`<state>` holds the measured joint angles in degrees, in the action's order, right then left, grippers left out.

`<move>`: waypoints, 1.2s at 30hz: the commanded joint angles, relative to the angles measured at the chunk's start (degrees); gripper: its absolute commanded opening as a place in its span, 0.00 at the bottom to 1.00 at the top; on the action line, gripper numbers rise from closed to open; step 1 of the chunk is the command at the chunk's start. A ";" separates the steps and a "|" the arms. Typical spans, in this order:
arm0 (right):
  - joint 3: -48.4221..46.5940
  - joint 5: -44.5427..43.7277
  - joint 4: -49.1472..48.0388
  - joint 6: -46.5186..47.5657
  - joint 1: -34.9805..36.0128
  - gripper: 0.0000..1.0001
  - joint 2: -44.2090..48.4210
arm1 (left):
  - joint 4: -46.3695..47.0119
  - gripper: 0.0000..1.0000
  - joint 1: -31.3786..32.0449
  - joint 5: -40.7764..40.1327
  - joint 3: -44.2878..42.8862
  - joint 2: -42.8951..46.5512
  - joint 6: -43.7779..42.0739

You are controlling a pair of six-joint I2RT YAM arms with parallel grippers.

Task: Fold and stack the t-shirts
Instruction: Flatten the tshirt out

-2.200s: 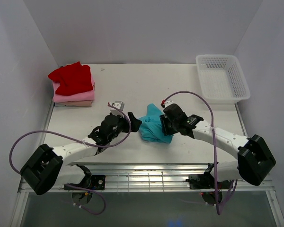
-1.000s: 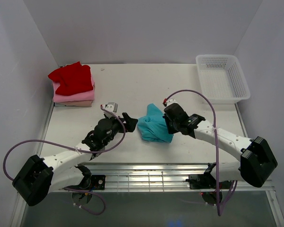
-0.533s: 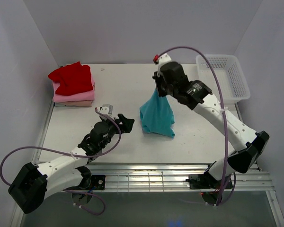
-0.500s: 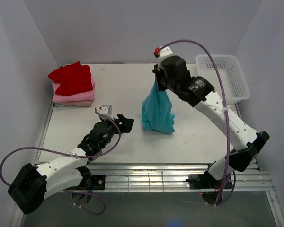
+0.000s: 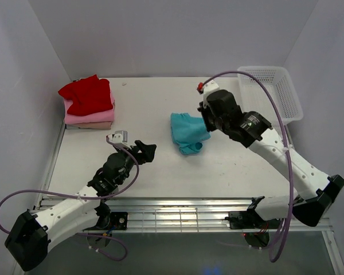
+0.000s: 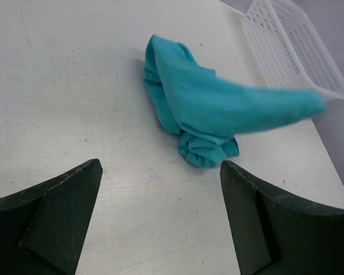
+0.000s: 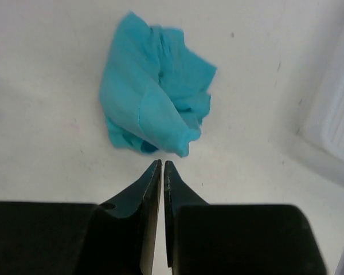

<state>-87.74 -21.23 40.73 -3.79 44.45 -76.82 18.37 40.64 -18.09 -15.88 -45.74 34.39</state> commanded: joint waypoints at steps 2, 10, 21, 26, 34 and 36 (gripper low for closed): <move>10.48 -6.00 5.22 -8.06 0.03 0.12 12.64 | -1.32 0.95 0.14 -1.95 0.59 0.91 0.15; 20.23 -4.51 14.31 -14.40 -0.06 0.18 22.14 | 2.19 0.93 0.05 0.50 -2.40 -9.53 2.96; 36.06 2.59 -25.03 -10.71 -4.28 0.46 6.79 | 5.54 0.93 0.40 2.71 -2.49 -13.59 1.38; 34.14 5.41 -33.25 -8.16 -6.30 0.48 -0.43 | 5.62 0.95 0.40 3.05 -1.35 -11.31 -1.17; 31.49 8.57 -35.46 -6.75 -11.66 0.48 -10.45 | 5.71 0.97 0.49 6.13 -3.54 -12.62 -5.64; 32.28 9.28 -36.51 -6.75 -12.71 0.48 -11.77 | 5.80 0.98 0.49 6.31 -3.98 -13.32 -6.35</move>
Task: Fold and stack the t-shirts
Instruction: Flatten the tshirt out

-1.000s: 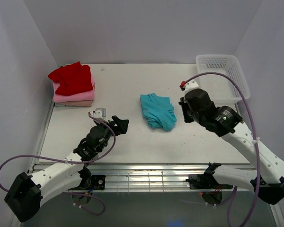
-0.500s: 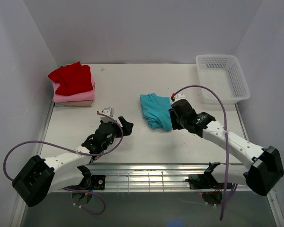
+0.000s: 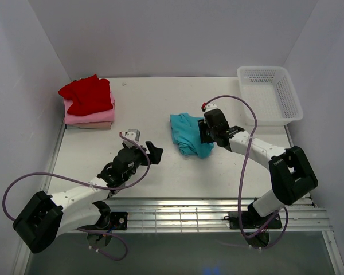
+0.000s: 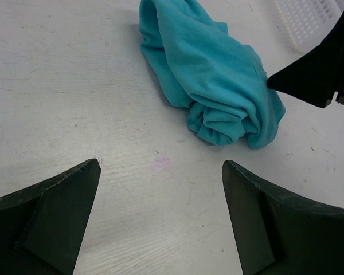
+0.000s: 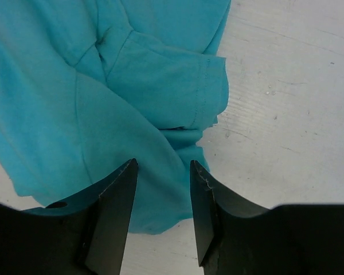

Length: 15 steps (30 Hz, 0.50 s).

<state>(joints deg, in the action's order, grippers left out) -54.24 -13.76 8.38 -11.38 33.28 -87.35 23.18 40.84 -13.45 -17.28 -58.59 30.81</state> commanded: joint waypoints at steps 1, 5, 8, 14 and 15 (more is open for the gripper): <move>-1.05 2.76 -4.34 0.83 -1.90 0.48 -1.68 | 1.08 0.98 0.29 1.94 -2.93 -0.65 -3.55; 0.27 4.62 -5.66 0.57 -2.69 0.43 -2.91 | 1.34 0.98 0.29 3.87 -3.64 -1.35 -5.14; 0.45 5.49 -5.75 0.48 -2.69 0.34 -2.83 | 1.34 0.98 0.29 2.12 -3.73 -1.79 -4.97; -0.51 8.40 -3.20 1.09 -2.69 0.27 -1.33 | 1.43 0.98 0.29 1.41 -3.38 -2.41 -3.74; -0.60 8.57 -2.59 1.09 -2.60 0.30 -1.07 | 1.43 0.98 0.29 1.24 -3.12 -2.41 -3.30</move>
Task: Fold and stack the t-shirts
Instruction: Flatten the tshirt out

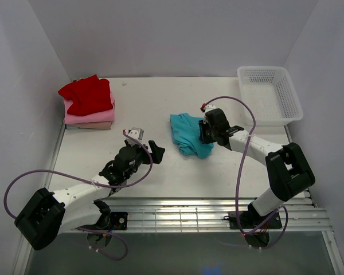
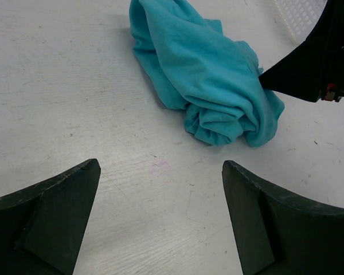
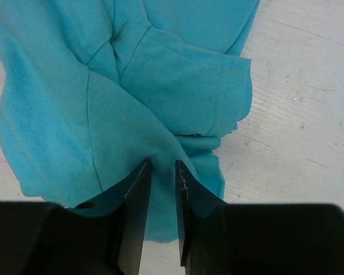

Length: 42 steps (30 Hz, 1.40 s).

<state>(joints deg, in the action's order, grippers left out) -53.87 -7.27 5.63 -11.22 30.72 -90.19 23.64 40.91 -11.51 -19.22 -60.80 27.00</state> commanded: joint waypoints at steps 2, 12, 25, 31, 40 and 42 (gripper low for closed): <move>-0.36 2.52 0.35 0.85 -0.13 0.35 2.04 | 0.97 0.98 0.23 -0.97 -0.99 -0.29 1.03; -0.09 3.84 0.17 1.64 -0.13 0.23 -2.79 | 0.80 0.98 0.23 -2.82 0.41 2.34 1.12; -27.71 -5.12 15.97 9.28 -3.91 0.08 -0.94 | -1.05 0.98 0.14 -5.10 2.17 8.06 1.91; -55.87 -5.83 23.45 10.96 -7.86 0.08 -9.20 | -2.28 0.98 0.14 -5.89 3.23 11.13 2.70; -73.42 5.93 25.49 15.79 -9.27 0.08 -11.95 | -4.92 0.98 0.14 -8.71 3.14 14.30 2.44; -63.10 7.52 22.69 15.88 -9.27 0.08 -6.51 | -5.27 0.98 0.23 -9.06 3.23 14.48 2.96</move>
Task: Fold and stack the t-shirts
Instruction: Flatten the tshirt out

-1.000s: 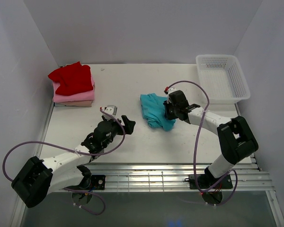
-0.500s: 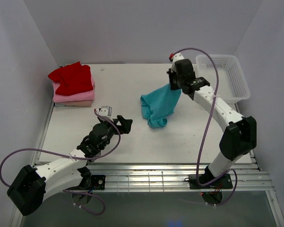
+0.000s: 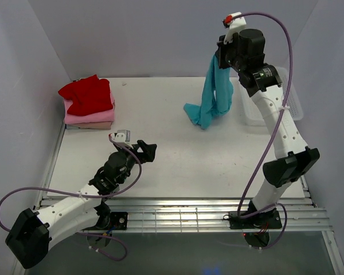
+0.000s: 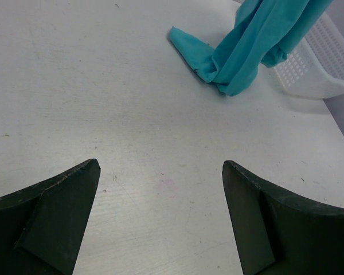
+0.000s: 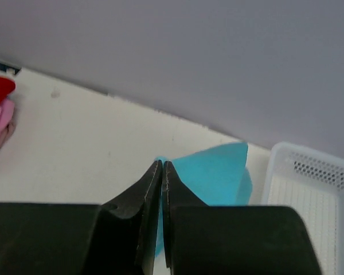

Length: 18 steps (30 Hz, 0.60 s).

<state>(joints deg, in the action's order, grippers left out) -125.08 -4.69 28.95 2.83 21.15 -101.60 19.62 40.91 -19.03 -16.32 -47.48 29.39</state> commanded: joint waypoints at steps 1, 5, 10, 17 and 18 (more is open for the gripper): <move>11.75 6.78 -3.69 1.74 0.30 0.08 6.75 | -1.33 0.98 0.23 -1.54 0.41 1.43 0.76; 21.36 5.83 -7.68 3.32 0.30 0.08 13.44 | -1.51 0.98 0.23 -1.63 0.85 1.87 1.38; 15.40 0.40 -1.28 2.98 0.30 0.08 11.60 | -1.77 0.98 0.14 -1.02 0.32 1.08 2.60; 32.67 -11.29 3.75 -5.19 0.65 0.08 23.08 | -1.69 0.96 0.14 2.23 -4.42 -9.02 2.78; 39.66 -12.79 4.27 -7.29 0.74 0.08 25.12 | -1.60 0.96 0.14 2.50 -5.21 -10.42 2.52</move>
<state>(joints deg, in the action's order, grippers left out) -94.11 -10.37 30.52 0.71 21.54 -82.89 18.00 40.91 -18.55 -17.80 -55.29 32.05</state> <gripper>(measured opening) 0.079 0.965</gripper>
